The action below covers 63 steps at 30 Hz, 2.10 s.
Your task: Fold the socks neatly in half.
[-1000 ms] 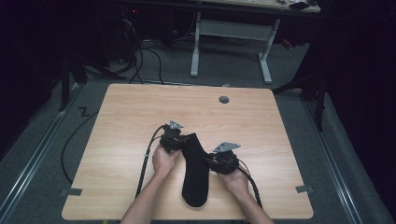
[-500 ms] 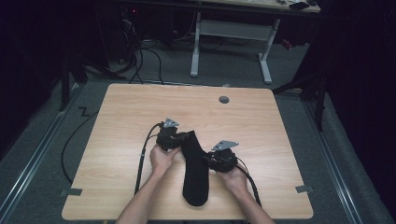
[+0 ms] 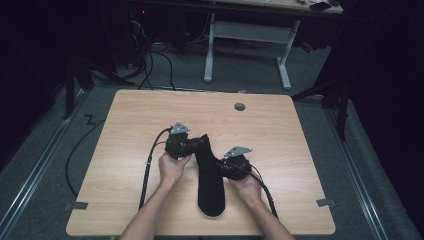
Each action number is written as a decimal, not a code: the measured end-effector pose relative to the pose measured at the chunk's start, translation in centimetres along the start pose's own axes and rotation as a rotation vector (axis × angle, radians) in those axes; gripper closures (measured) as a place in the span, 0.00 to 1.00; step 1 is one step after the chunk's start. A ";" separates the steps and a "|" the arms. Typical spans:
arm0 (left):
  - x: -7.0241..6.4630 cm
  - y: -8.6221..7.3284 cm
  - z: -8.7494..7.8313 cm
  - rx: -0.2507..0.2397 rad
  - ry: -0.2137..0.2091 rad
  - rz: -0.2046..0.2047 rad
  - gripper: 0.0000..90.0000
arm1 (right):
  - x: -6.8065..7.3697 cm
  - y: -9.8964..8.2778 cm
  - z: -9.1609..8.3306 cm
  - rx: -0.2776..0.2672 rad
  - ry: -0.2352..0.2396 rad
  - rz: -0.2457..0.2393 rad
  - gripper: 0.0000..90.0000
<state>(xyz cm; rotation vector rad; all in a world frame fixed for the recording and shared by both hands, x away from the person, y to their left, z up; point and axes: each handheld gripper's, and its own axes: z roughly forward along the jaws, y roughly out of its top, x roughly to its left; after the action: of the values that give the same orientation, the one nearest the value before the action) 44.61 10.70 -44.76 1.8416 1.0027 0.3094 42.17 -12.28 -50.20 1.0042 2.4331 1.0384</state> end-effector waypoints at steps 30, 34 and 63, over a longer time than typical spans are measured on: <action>-1.1 -0.5 -2.5 -0.024 -0.175 0.065 0.86 | 3.0 2.0 2.3 -0.033 -0.015 0.016 0.68; -0.4 -0.9 -2.6 -0.037 -0.158 0.044 0.86 | 3.0 1.8 1.5 -0.055 -0.012 0.011 0.65; -2.7 -3.8 -2.8 0.050 -0.219 0.157 0.86 | 4.3 -1.1 -0.5 -0.047 -0.005 0.016 0.63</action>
<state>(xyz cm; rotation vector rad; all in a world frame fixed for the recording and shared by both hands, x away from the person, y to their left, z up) 39.38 11.15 -46.09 1.9558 0.7241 0.1729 38.33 -10.02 -50.65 1.0112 2.3893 1.0919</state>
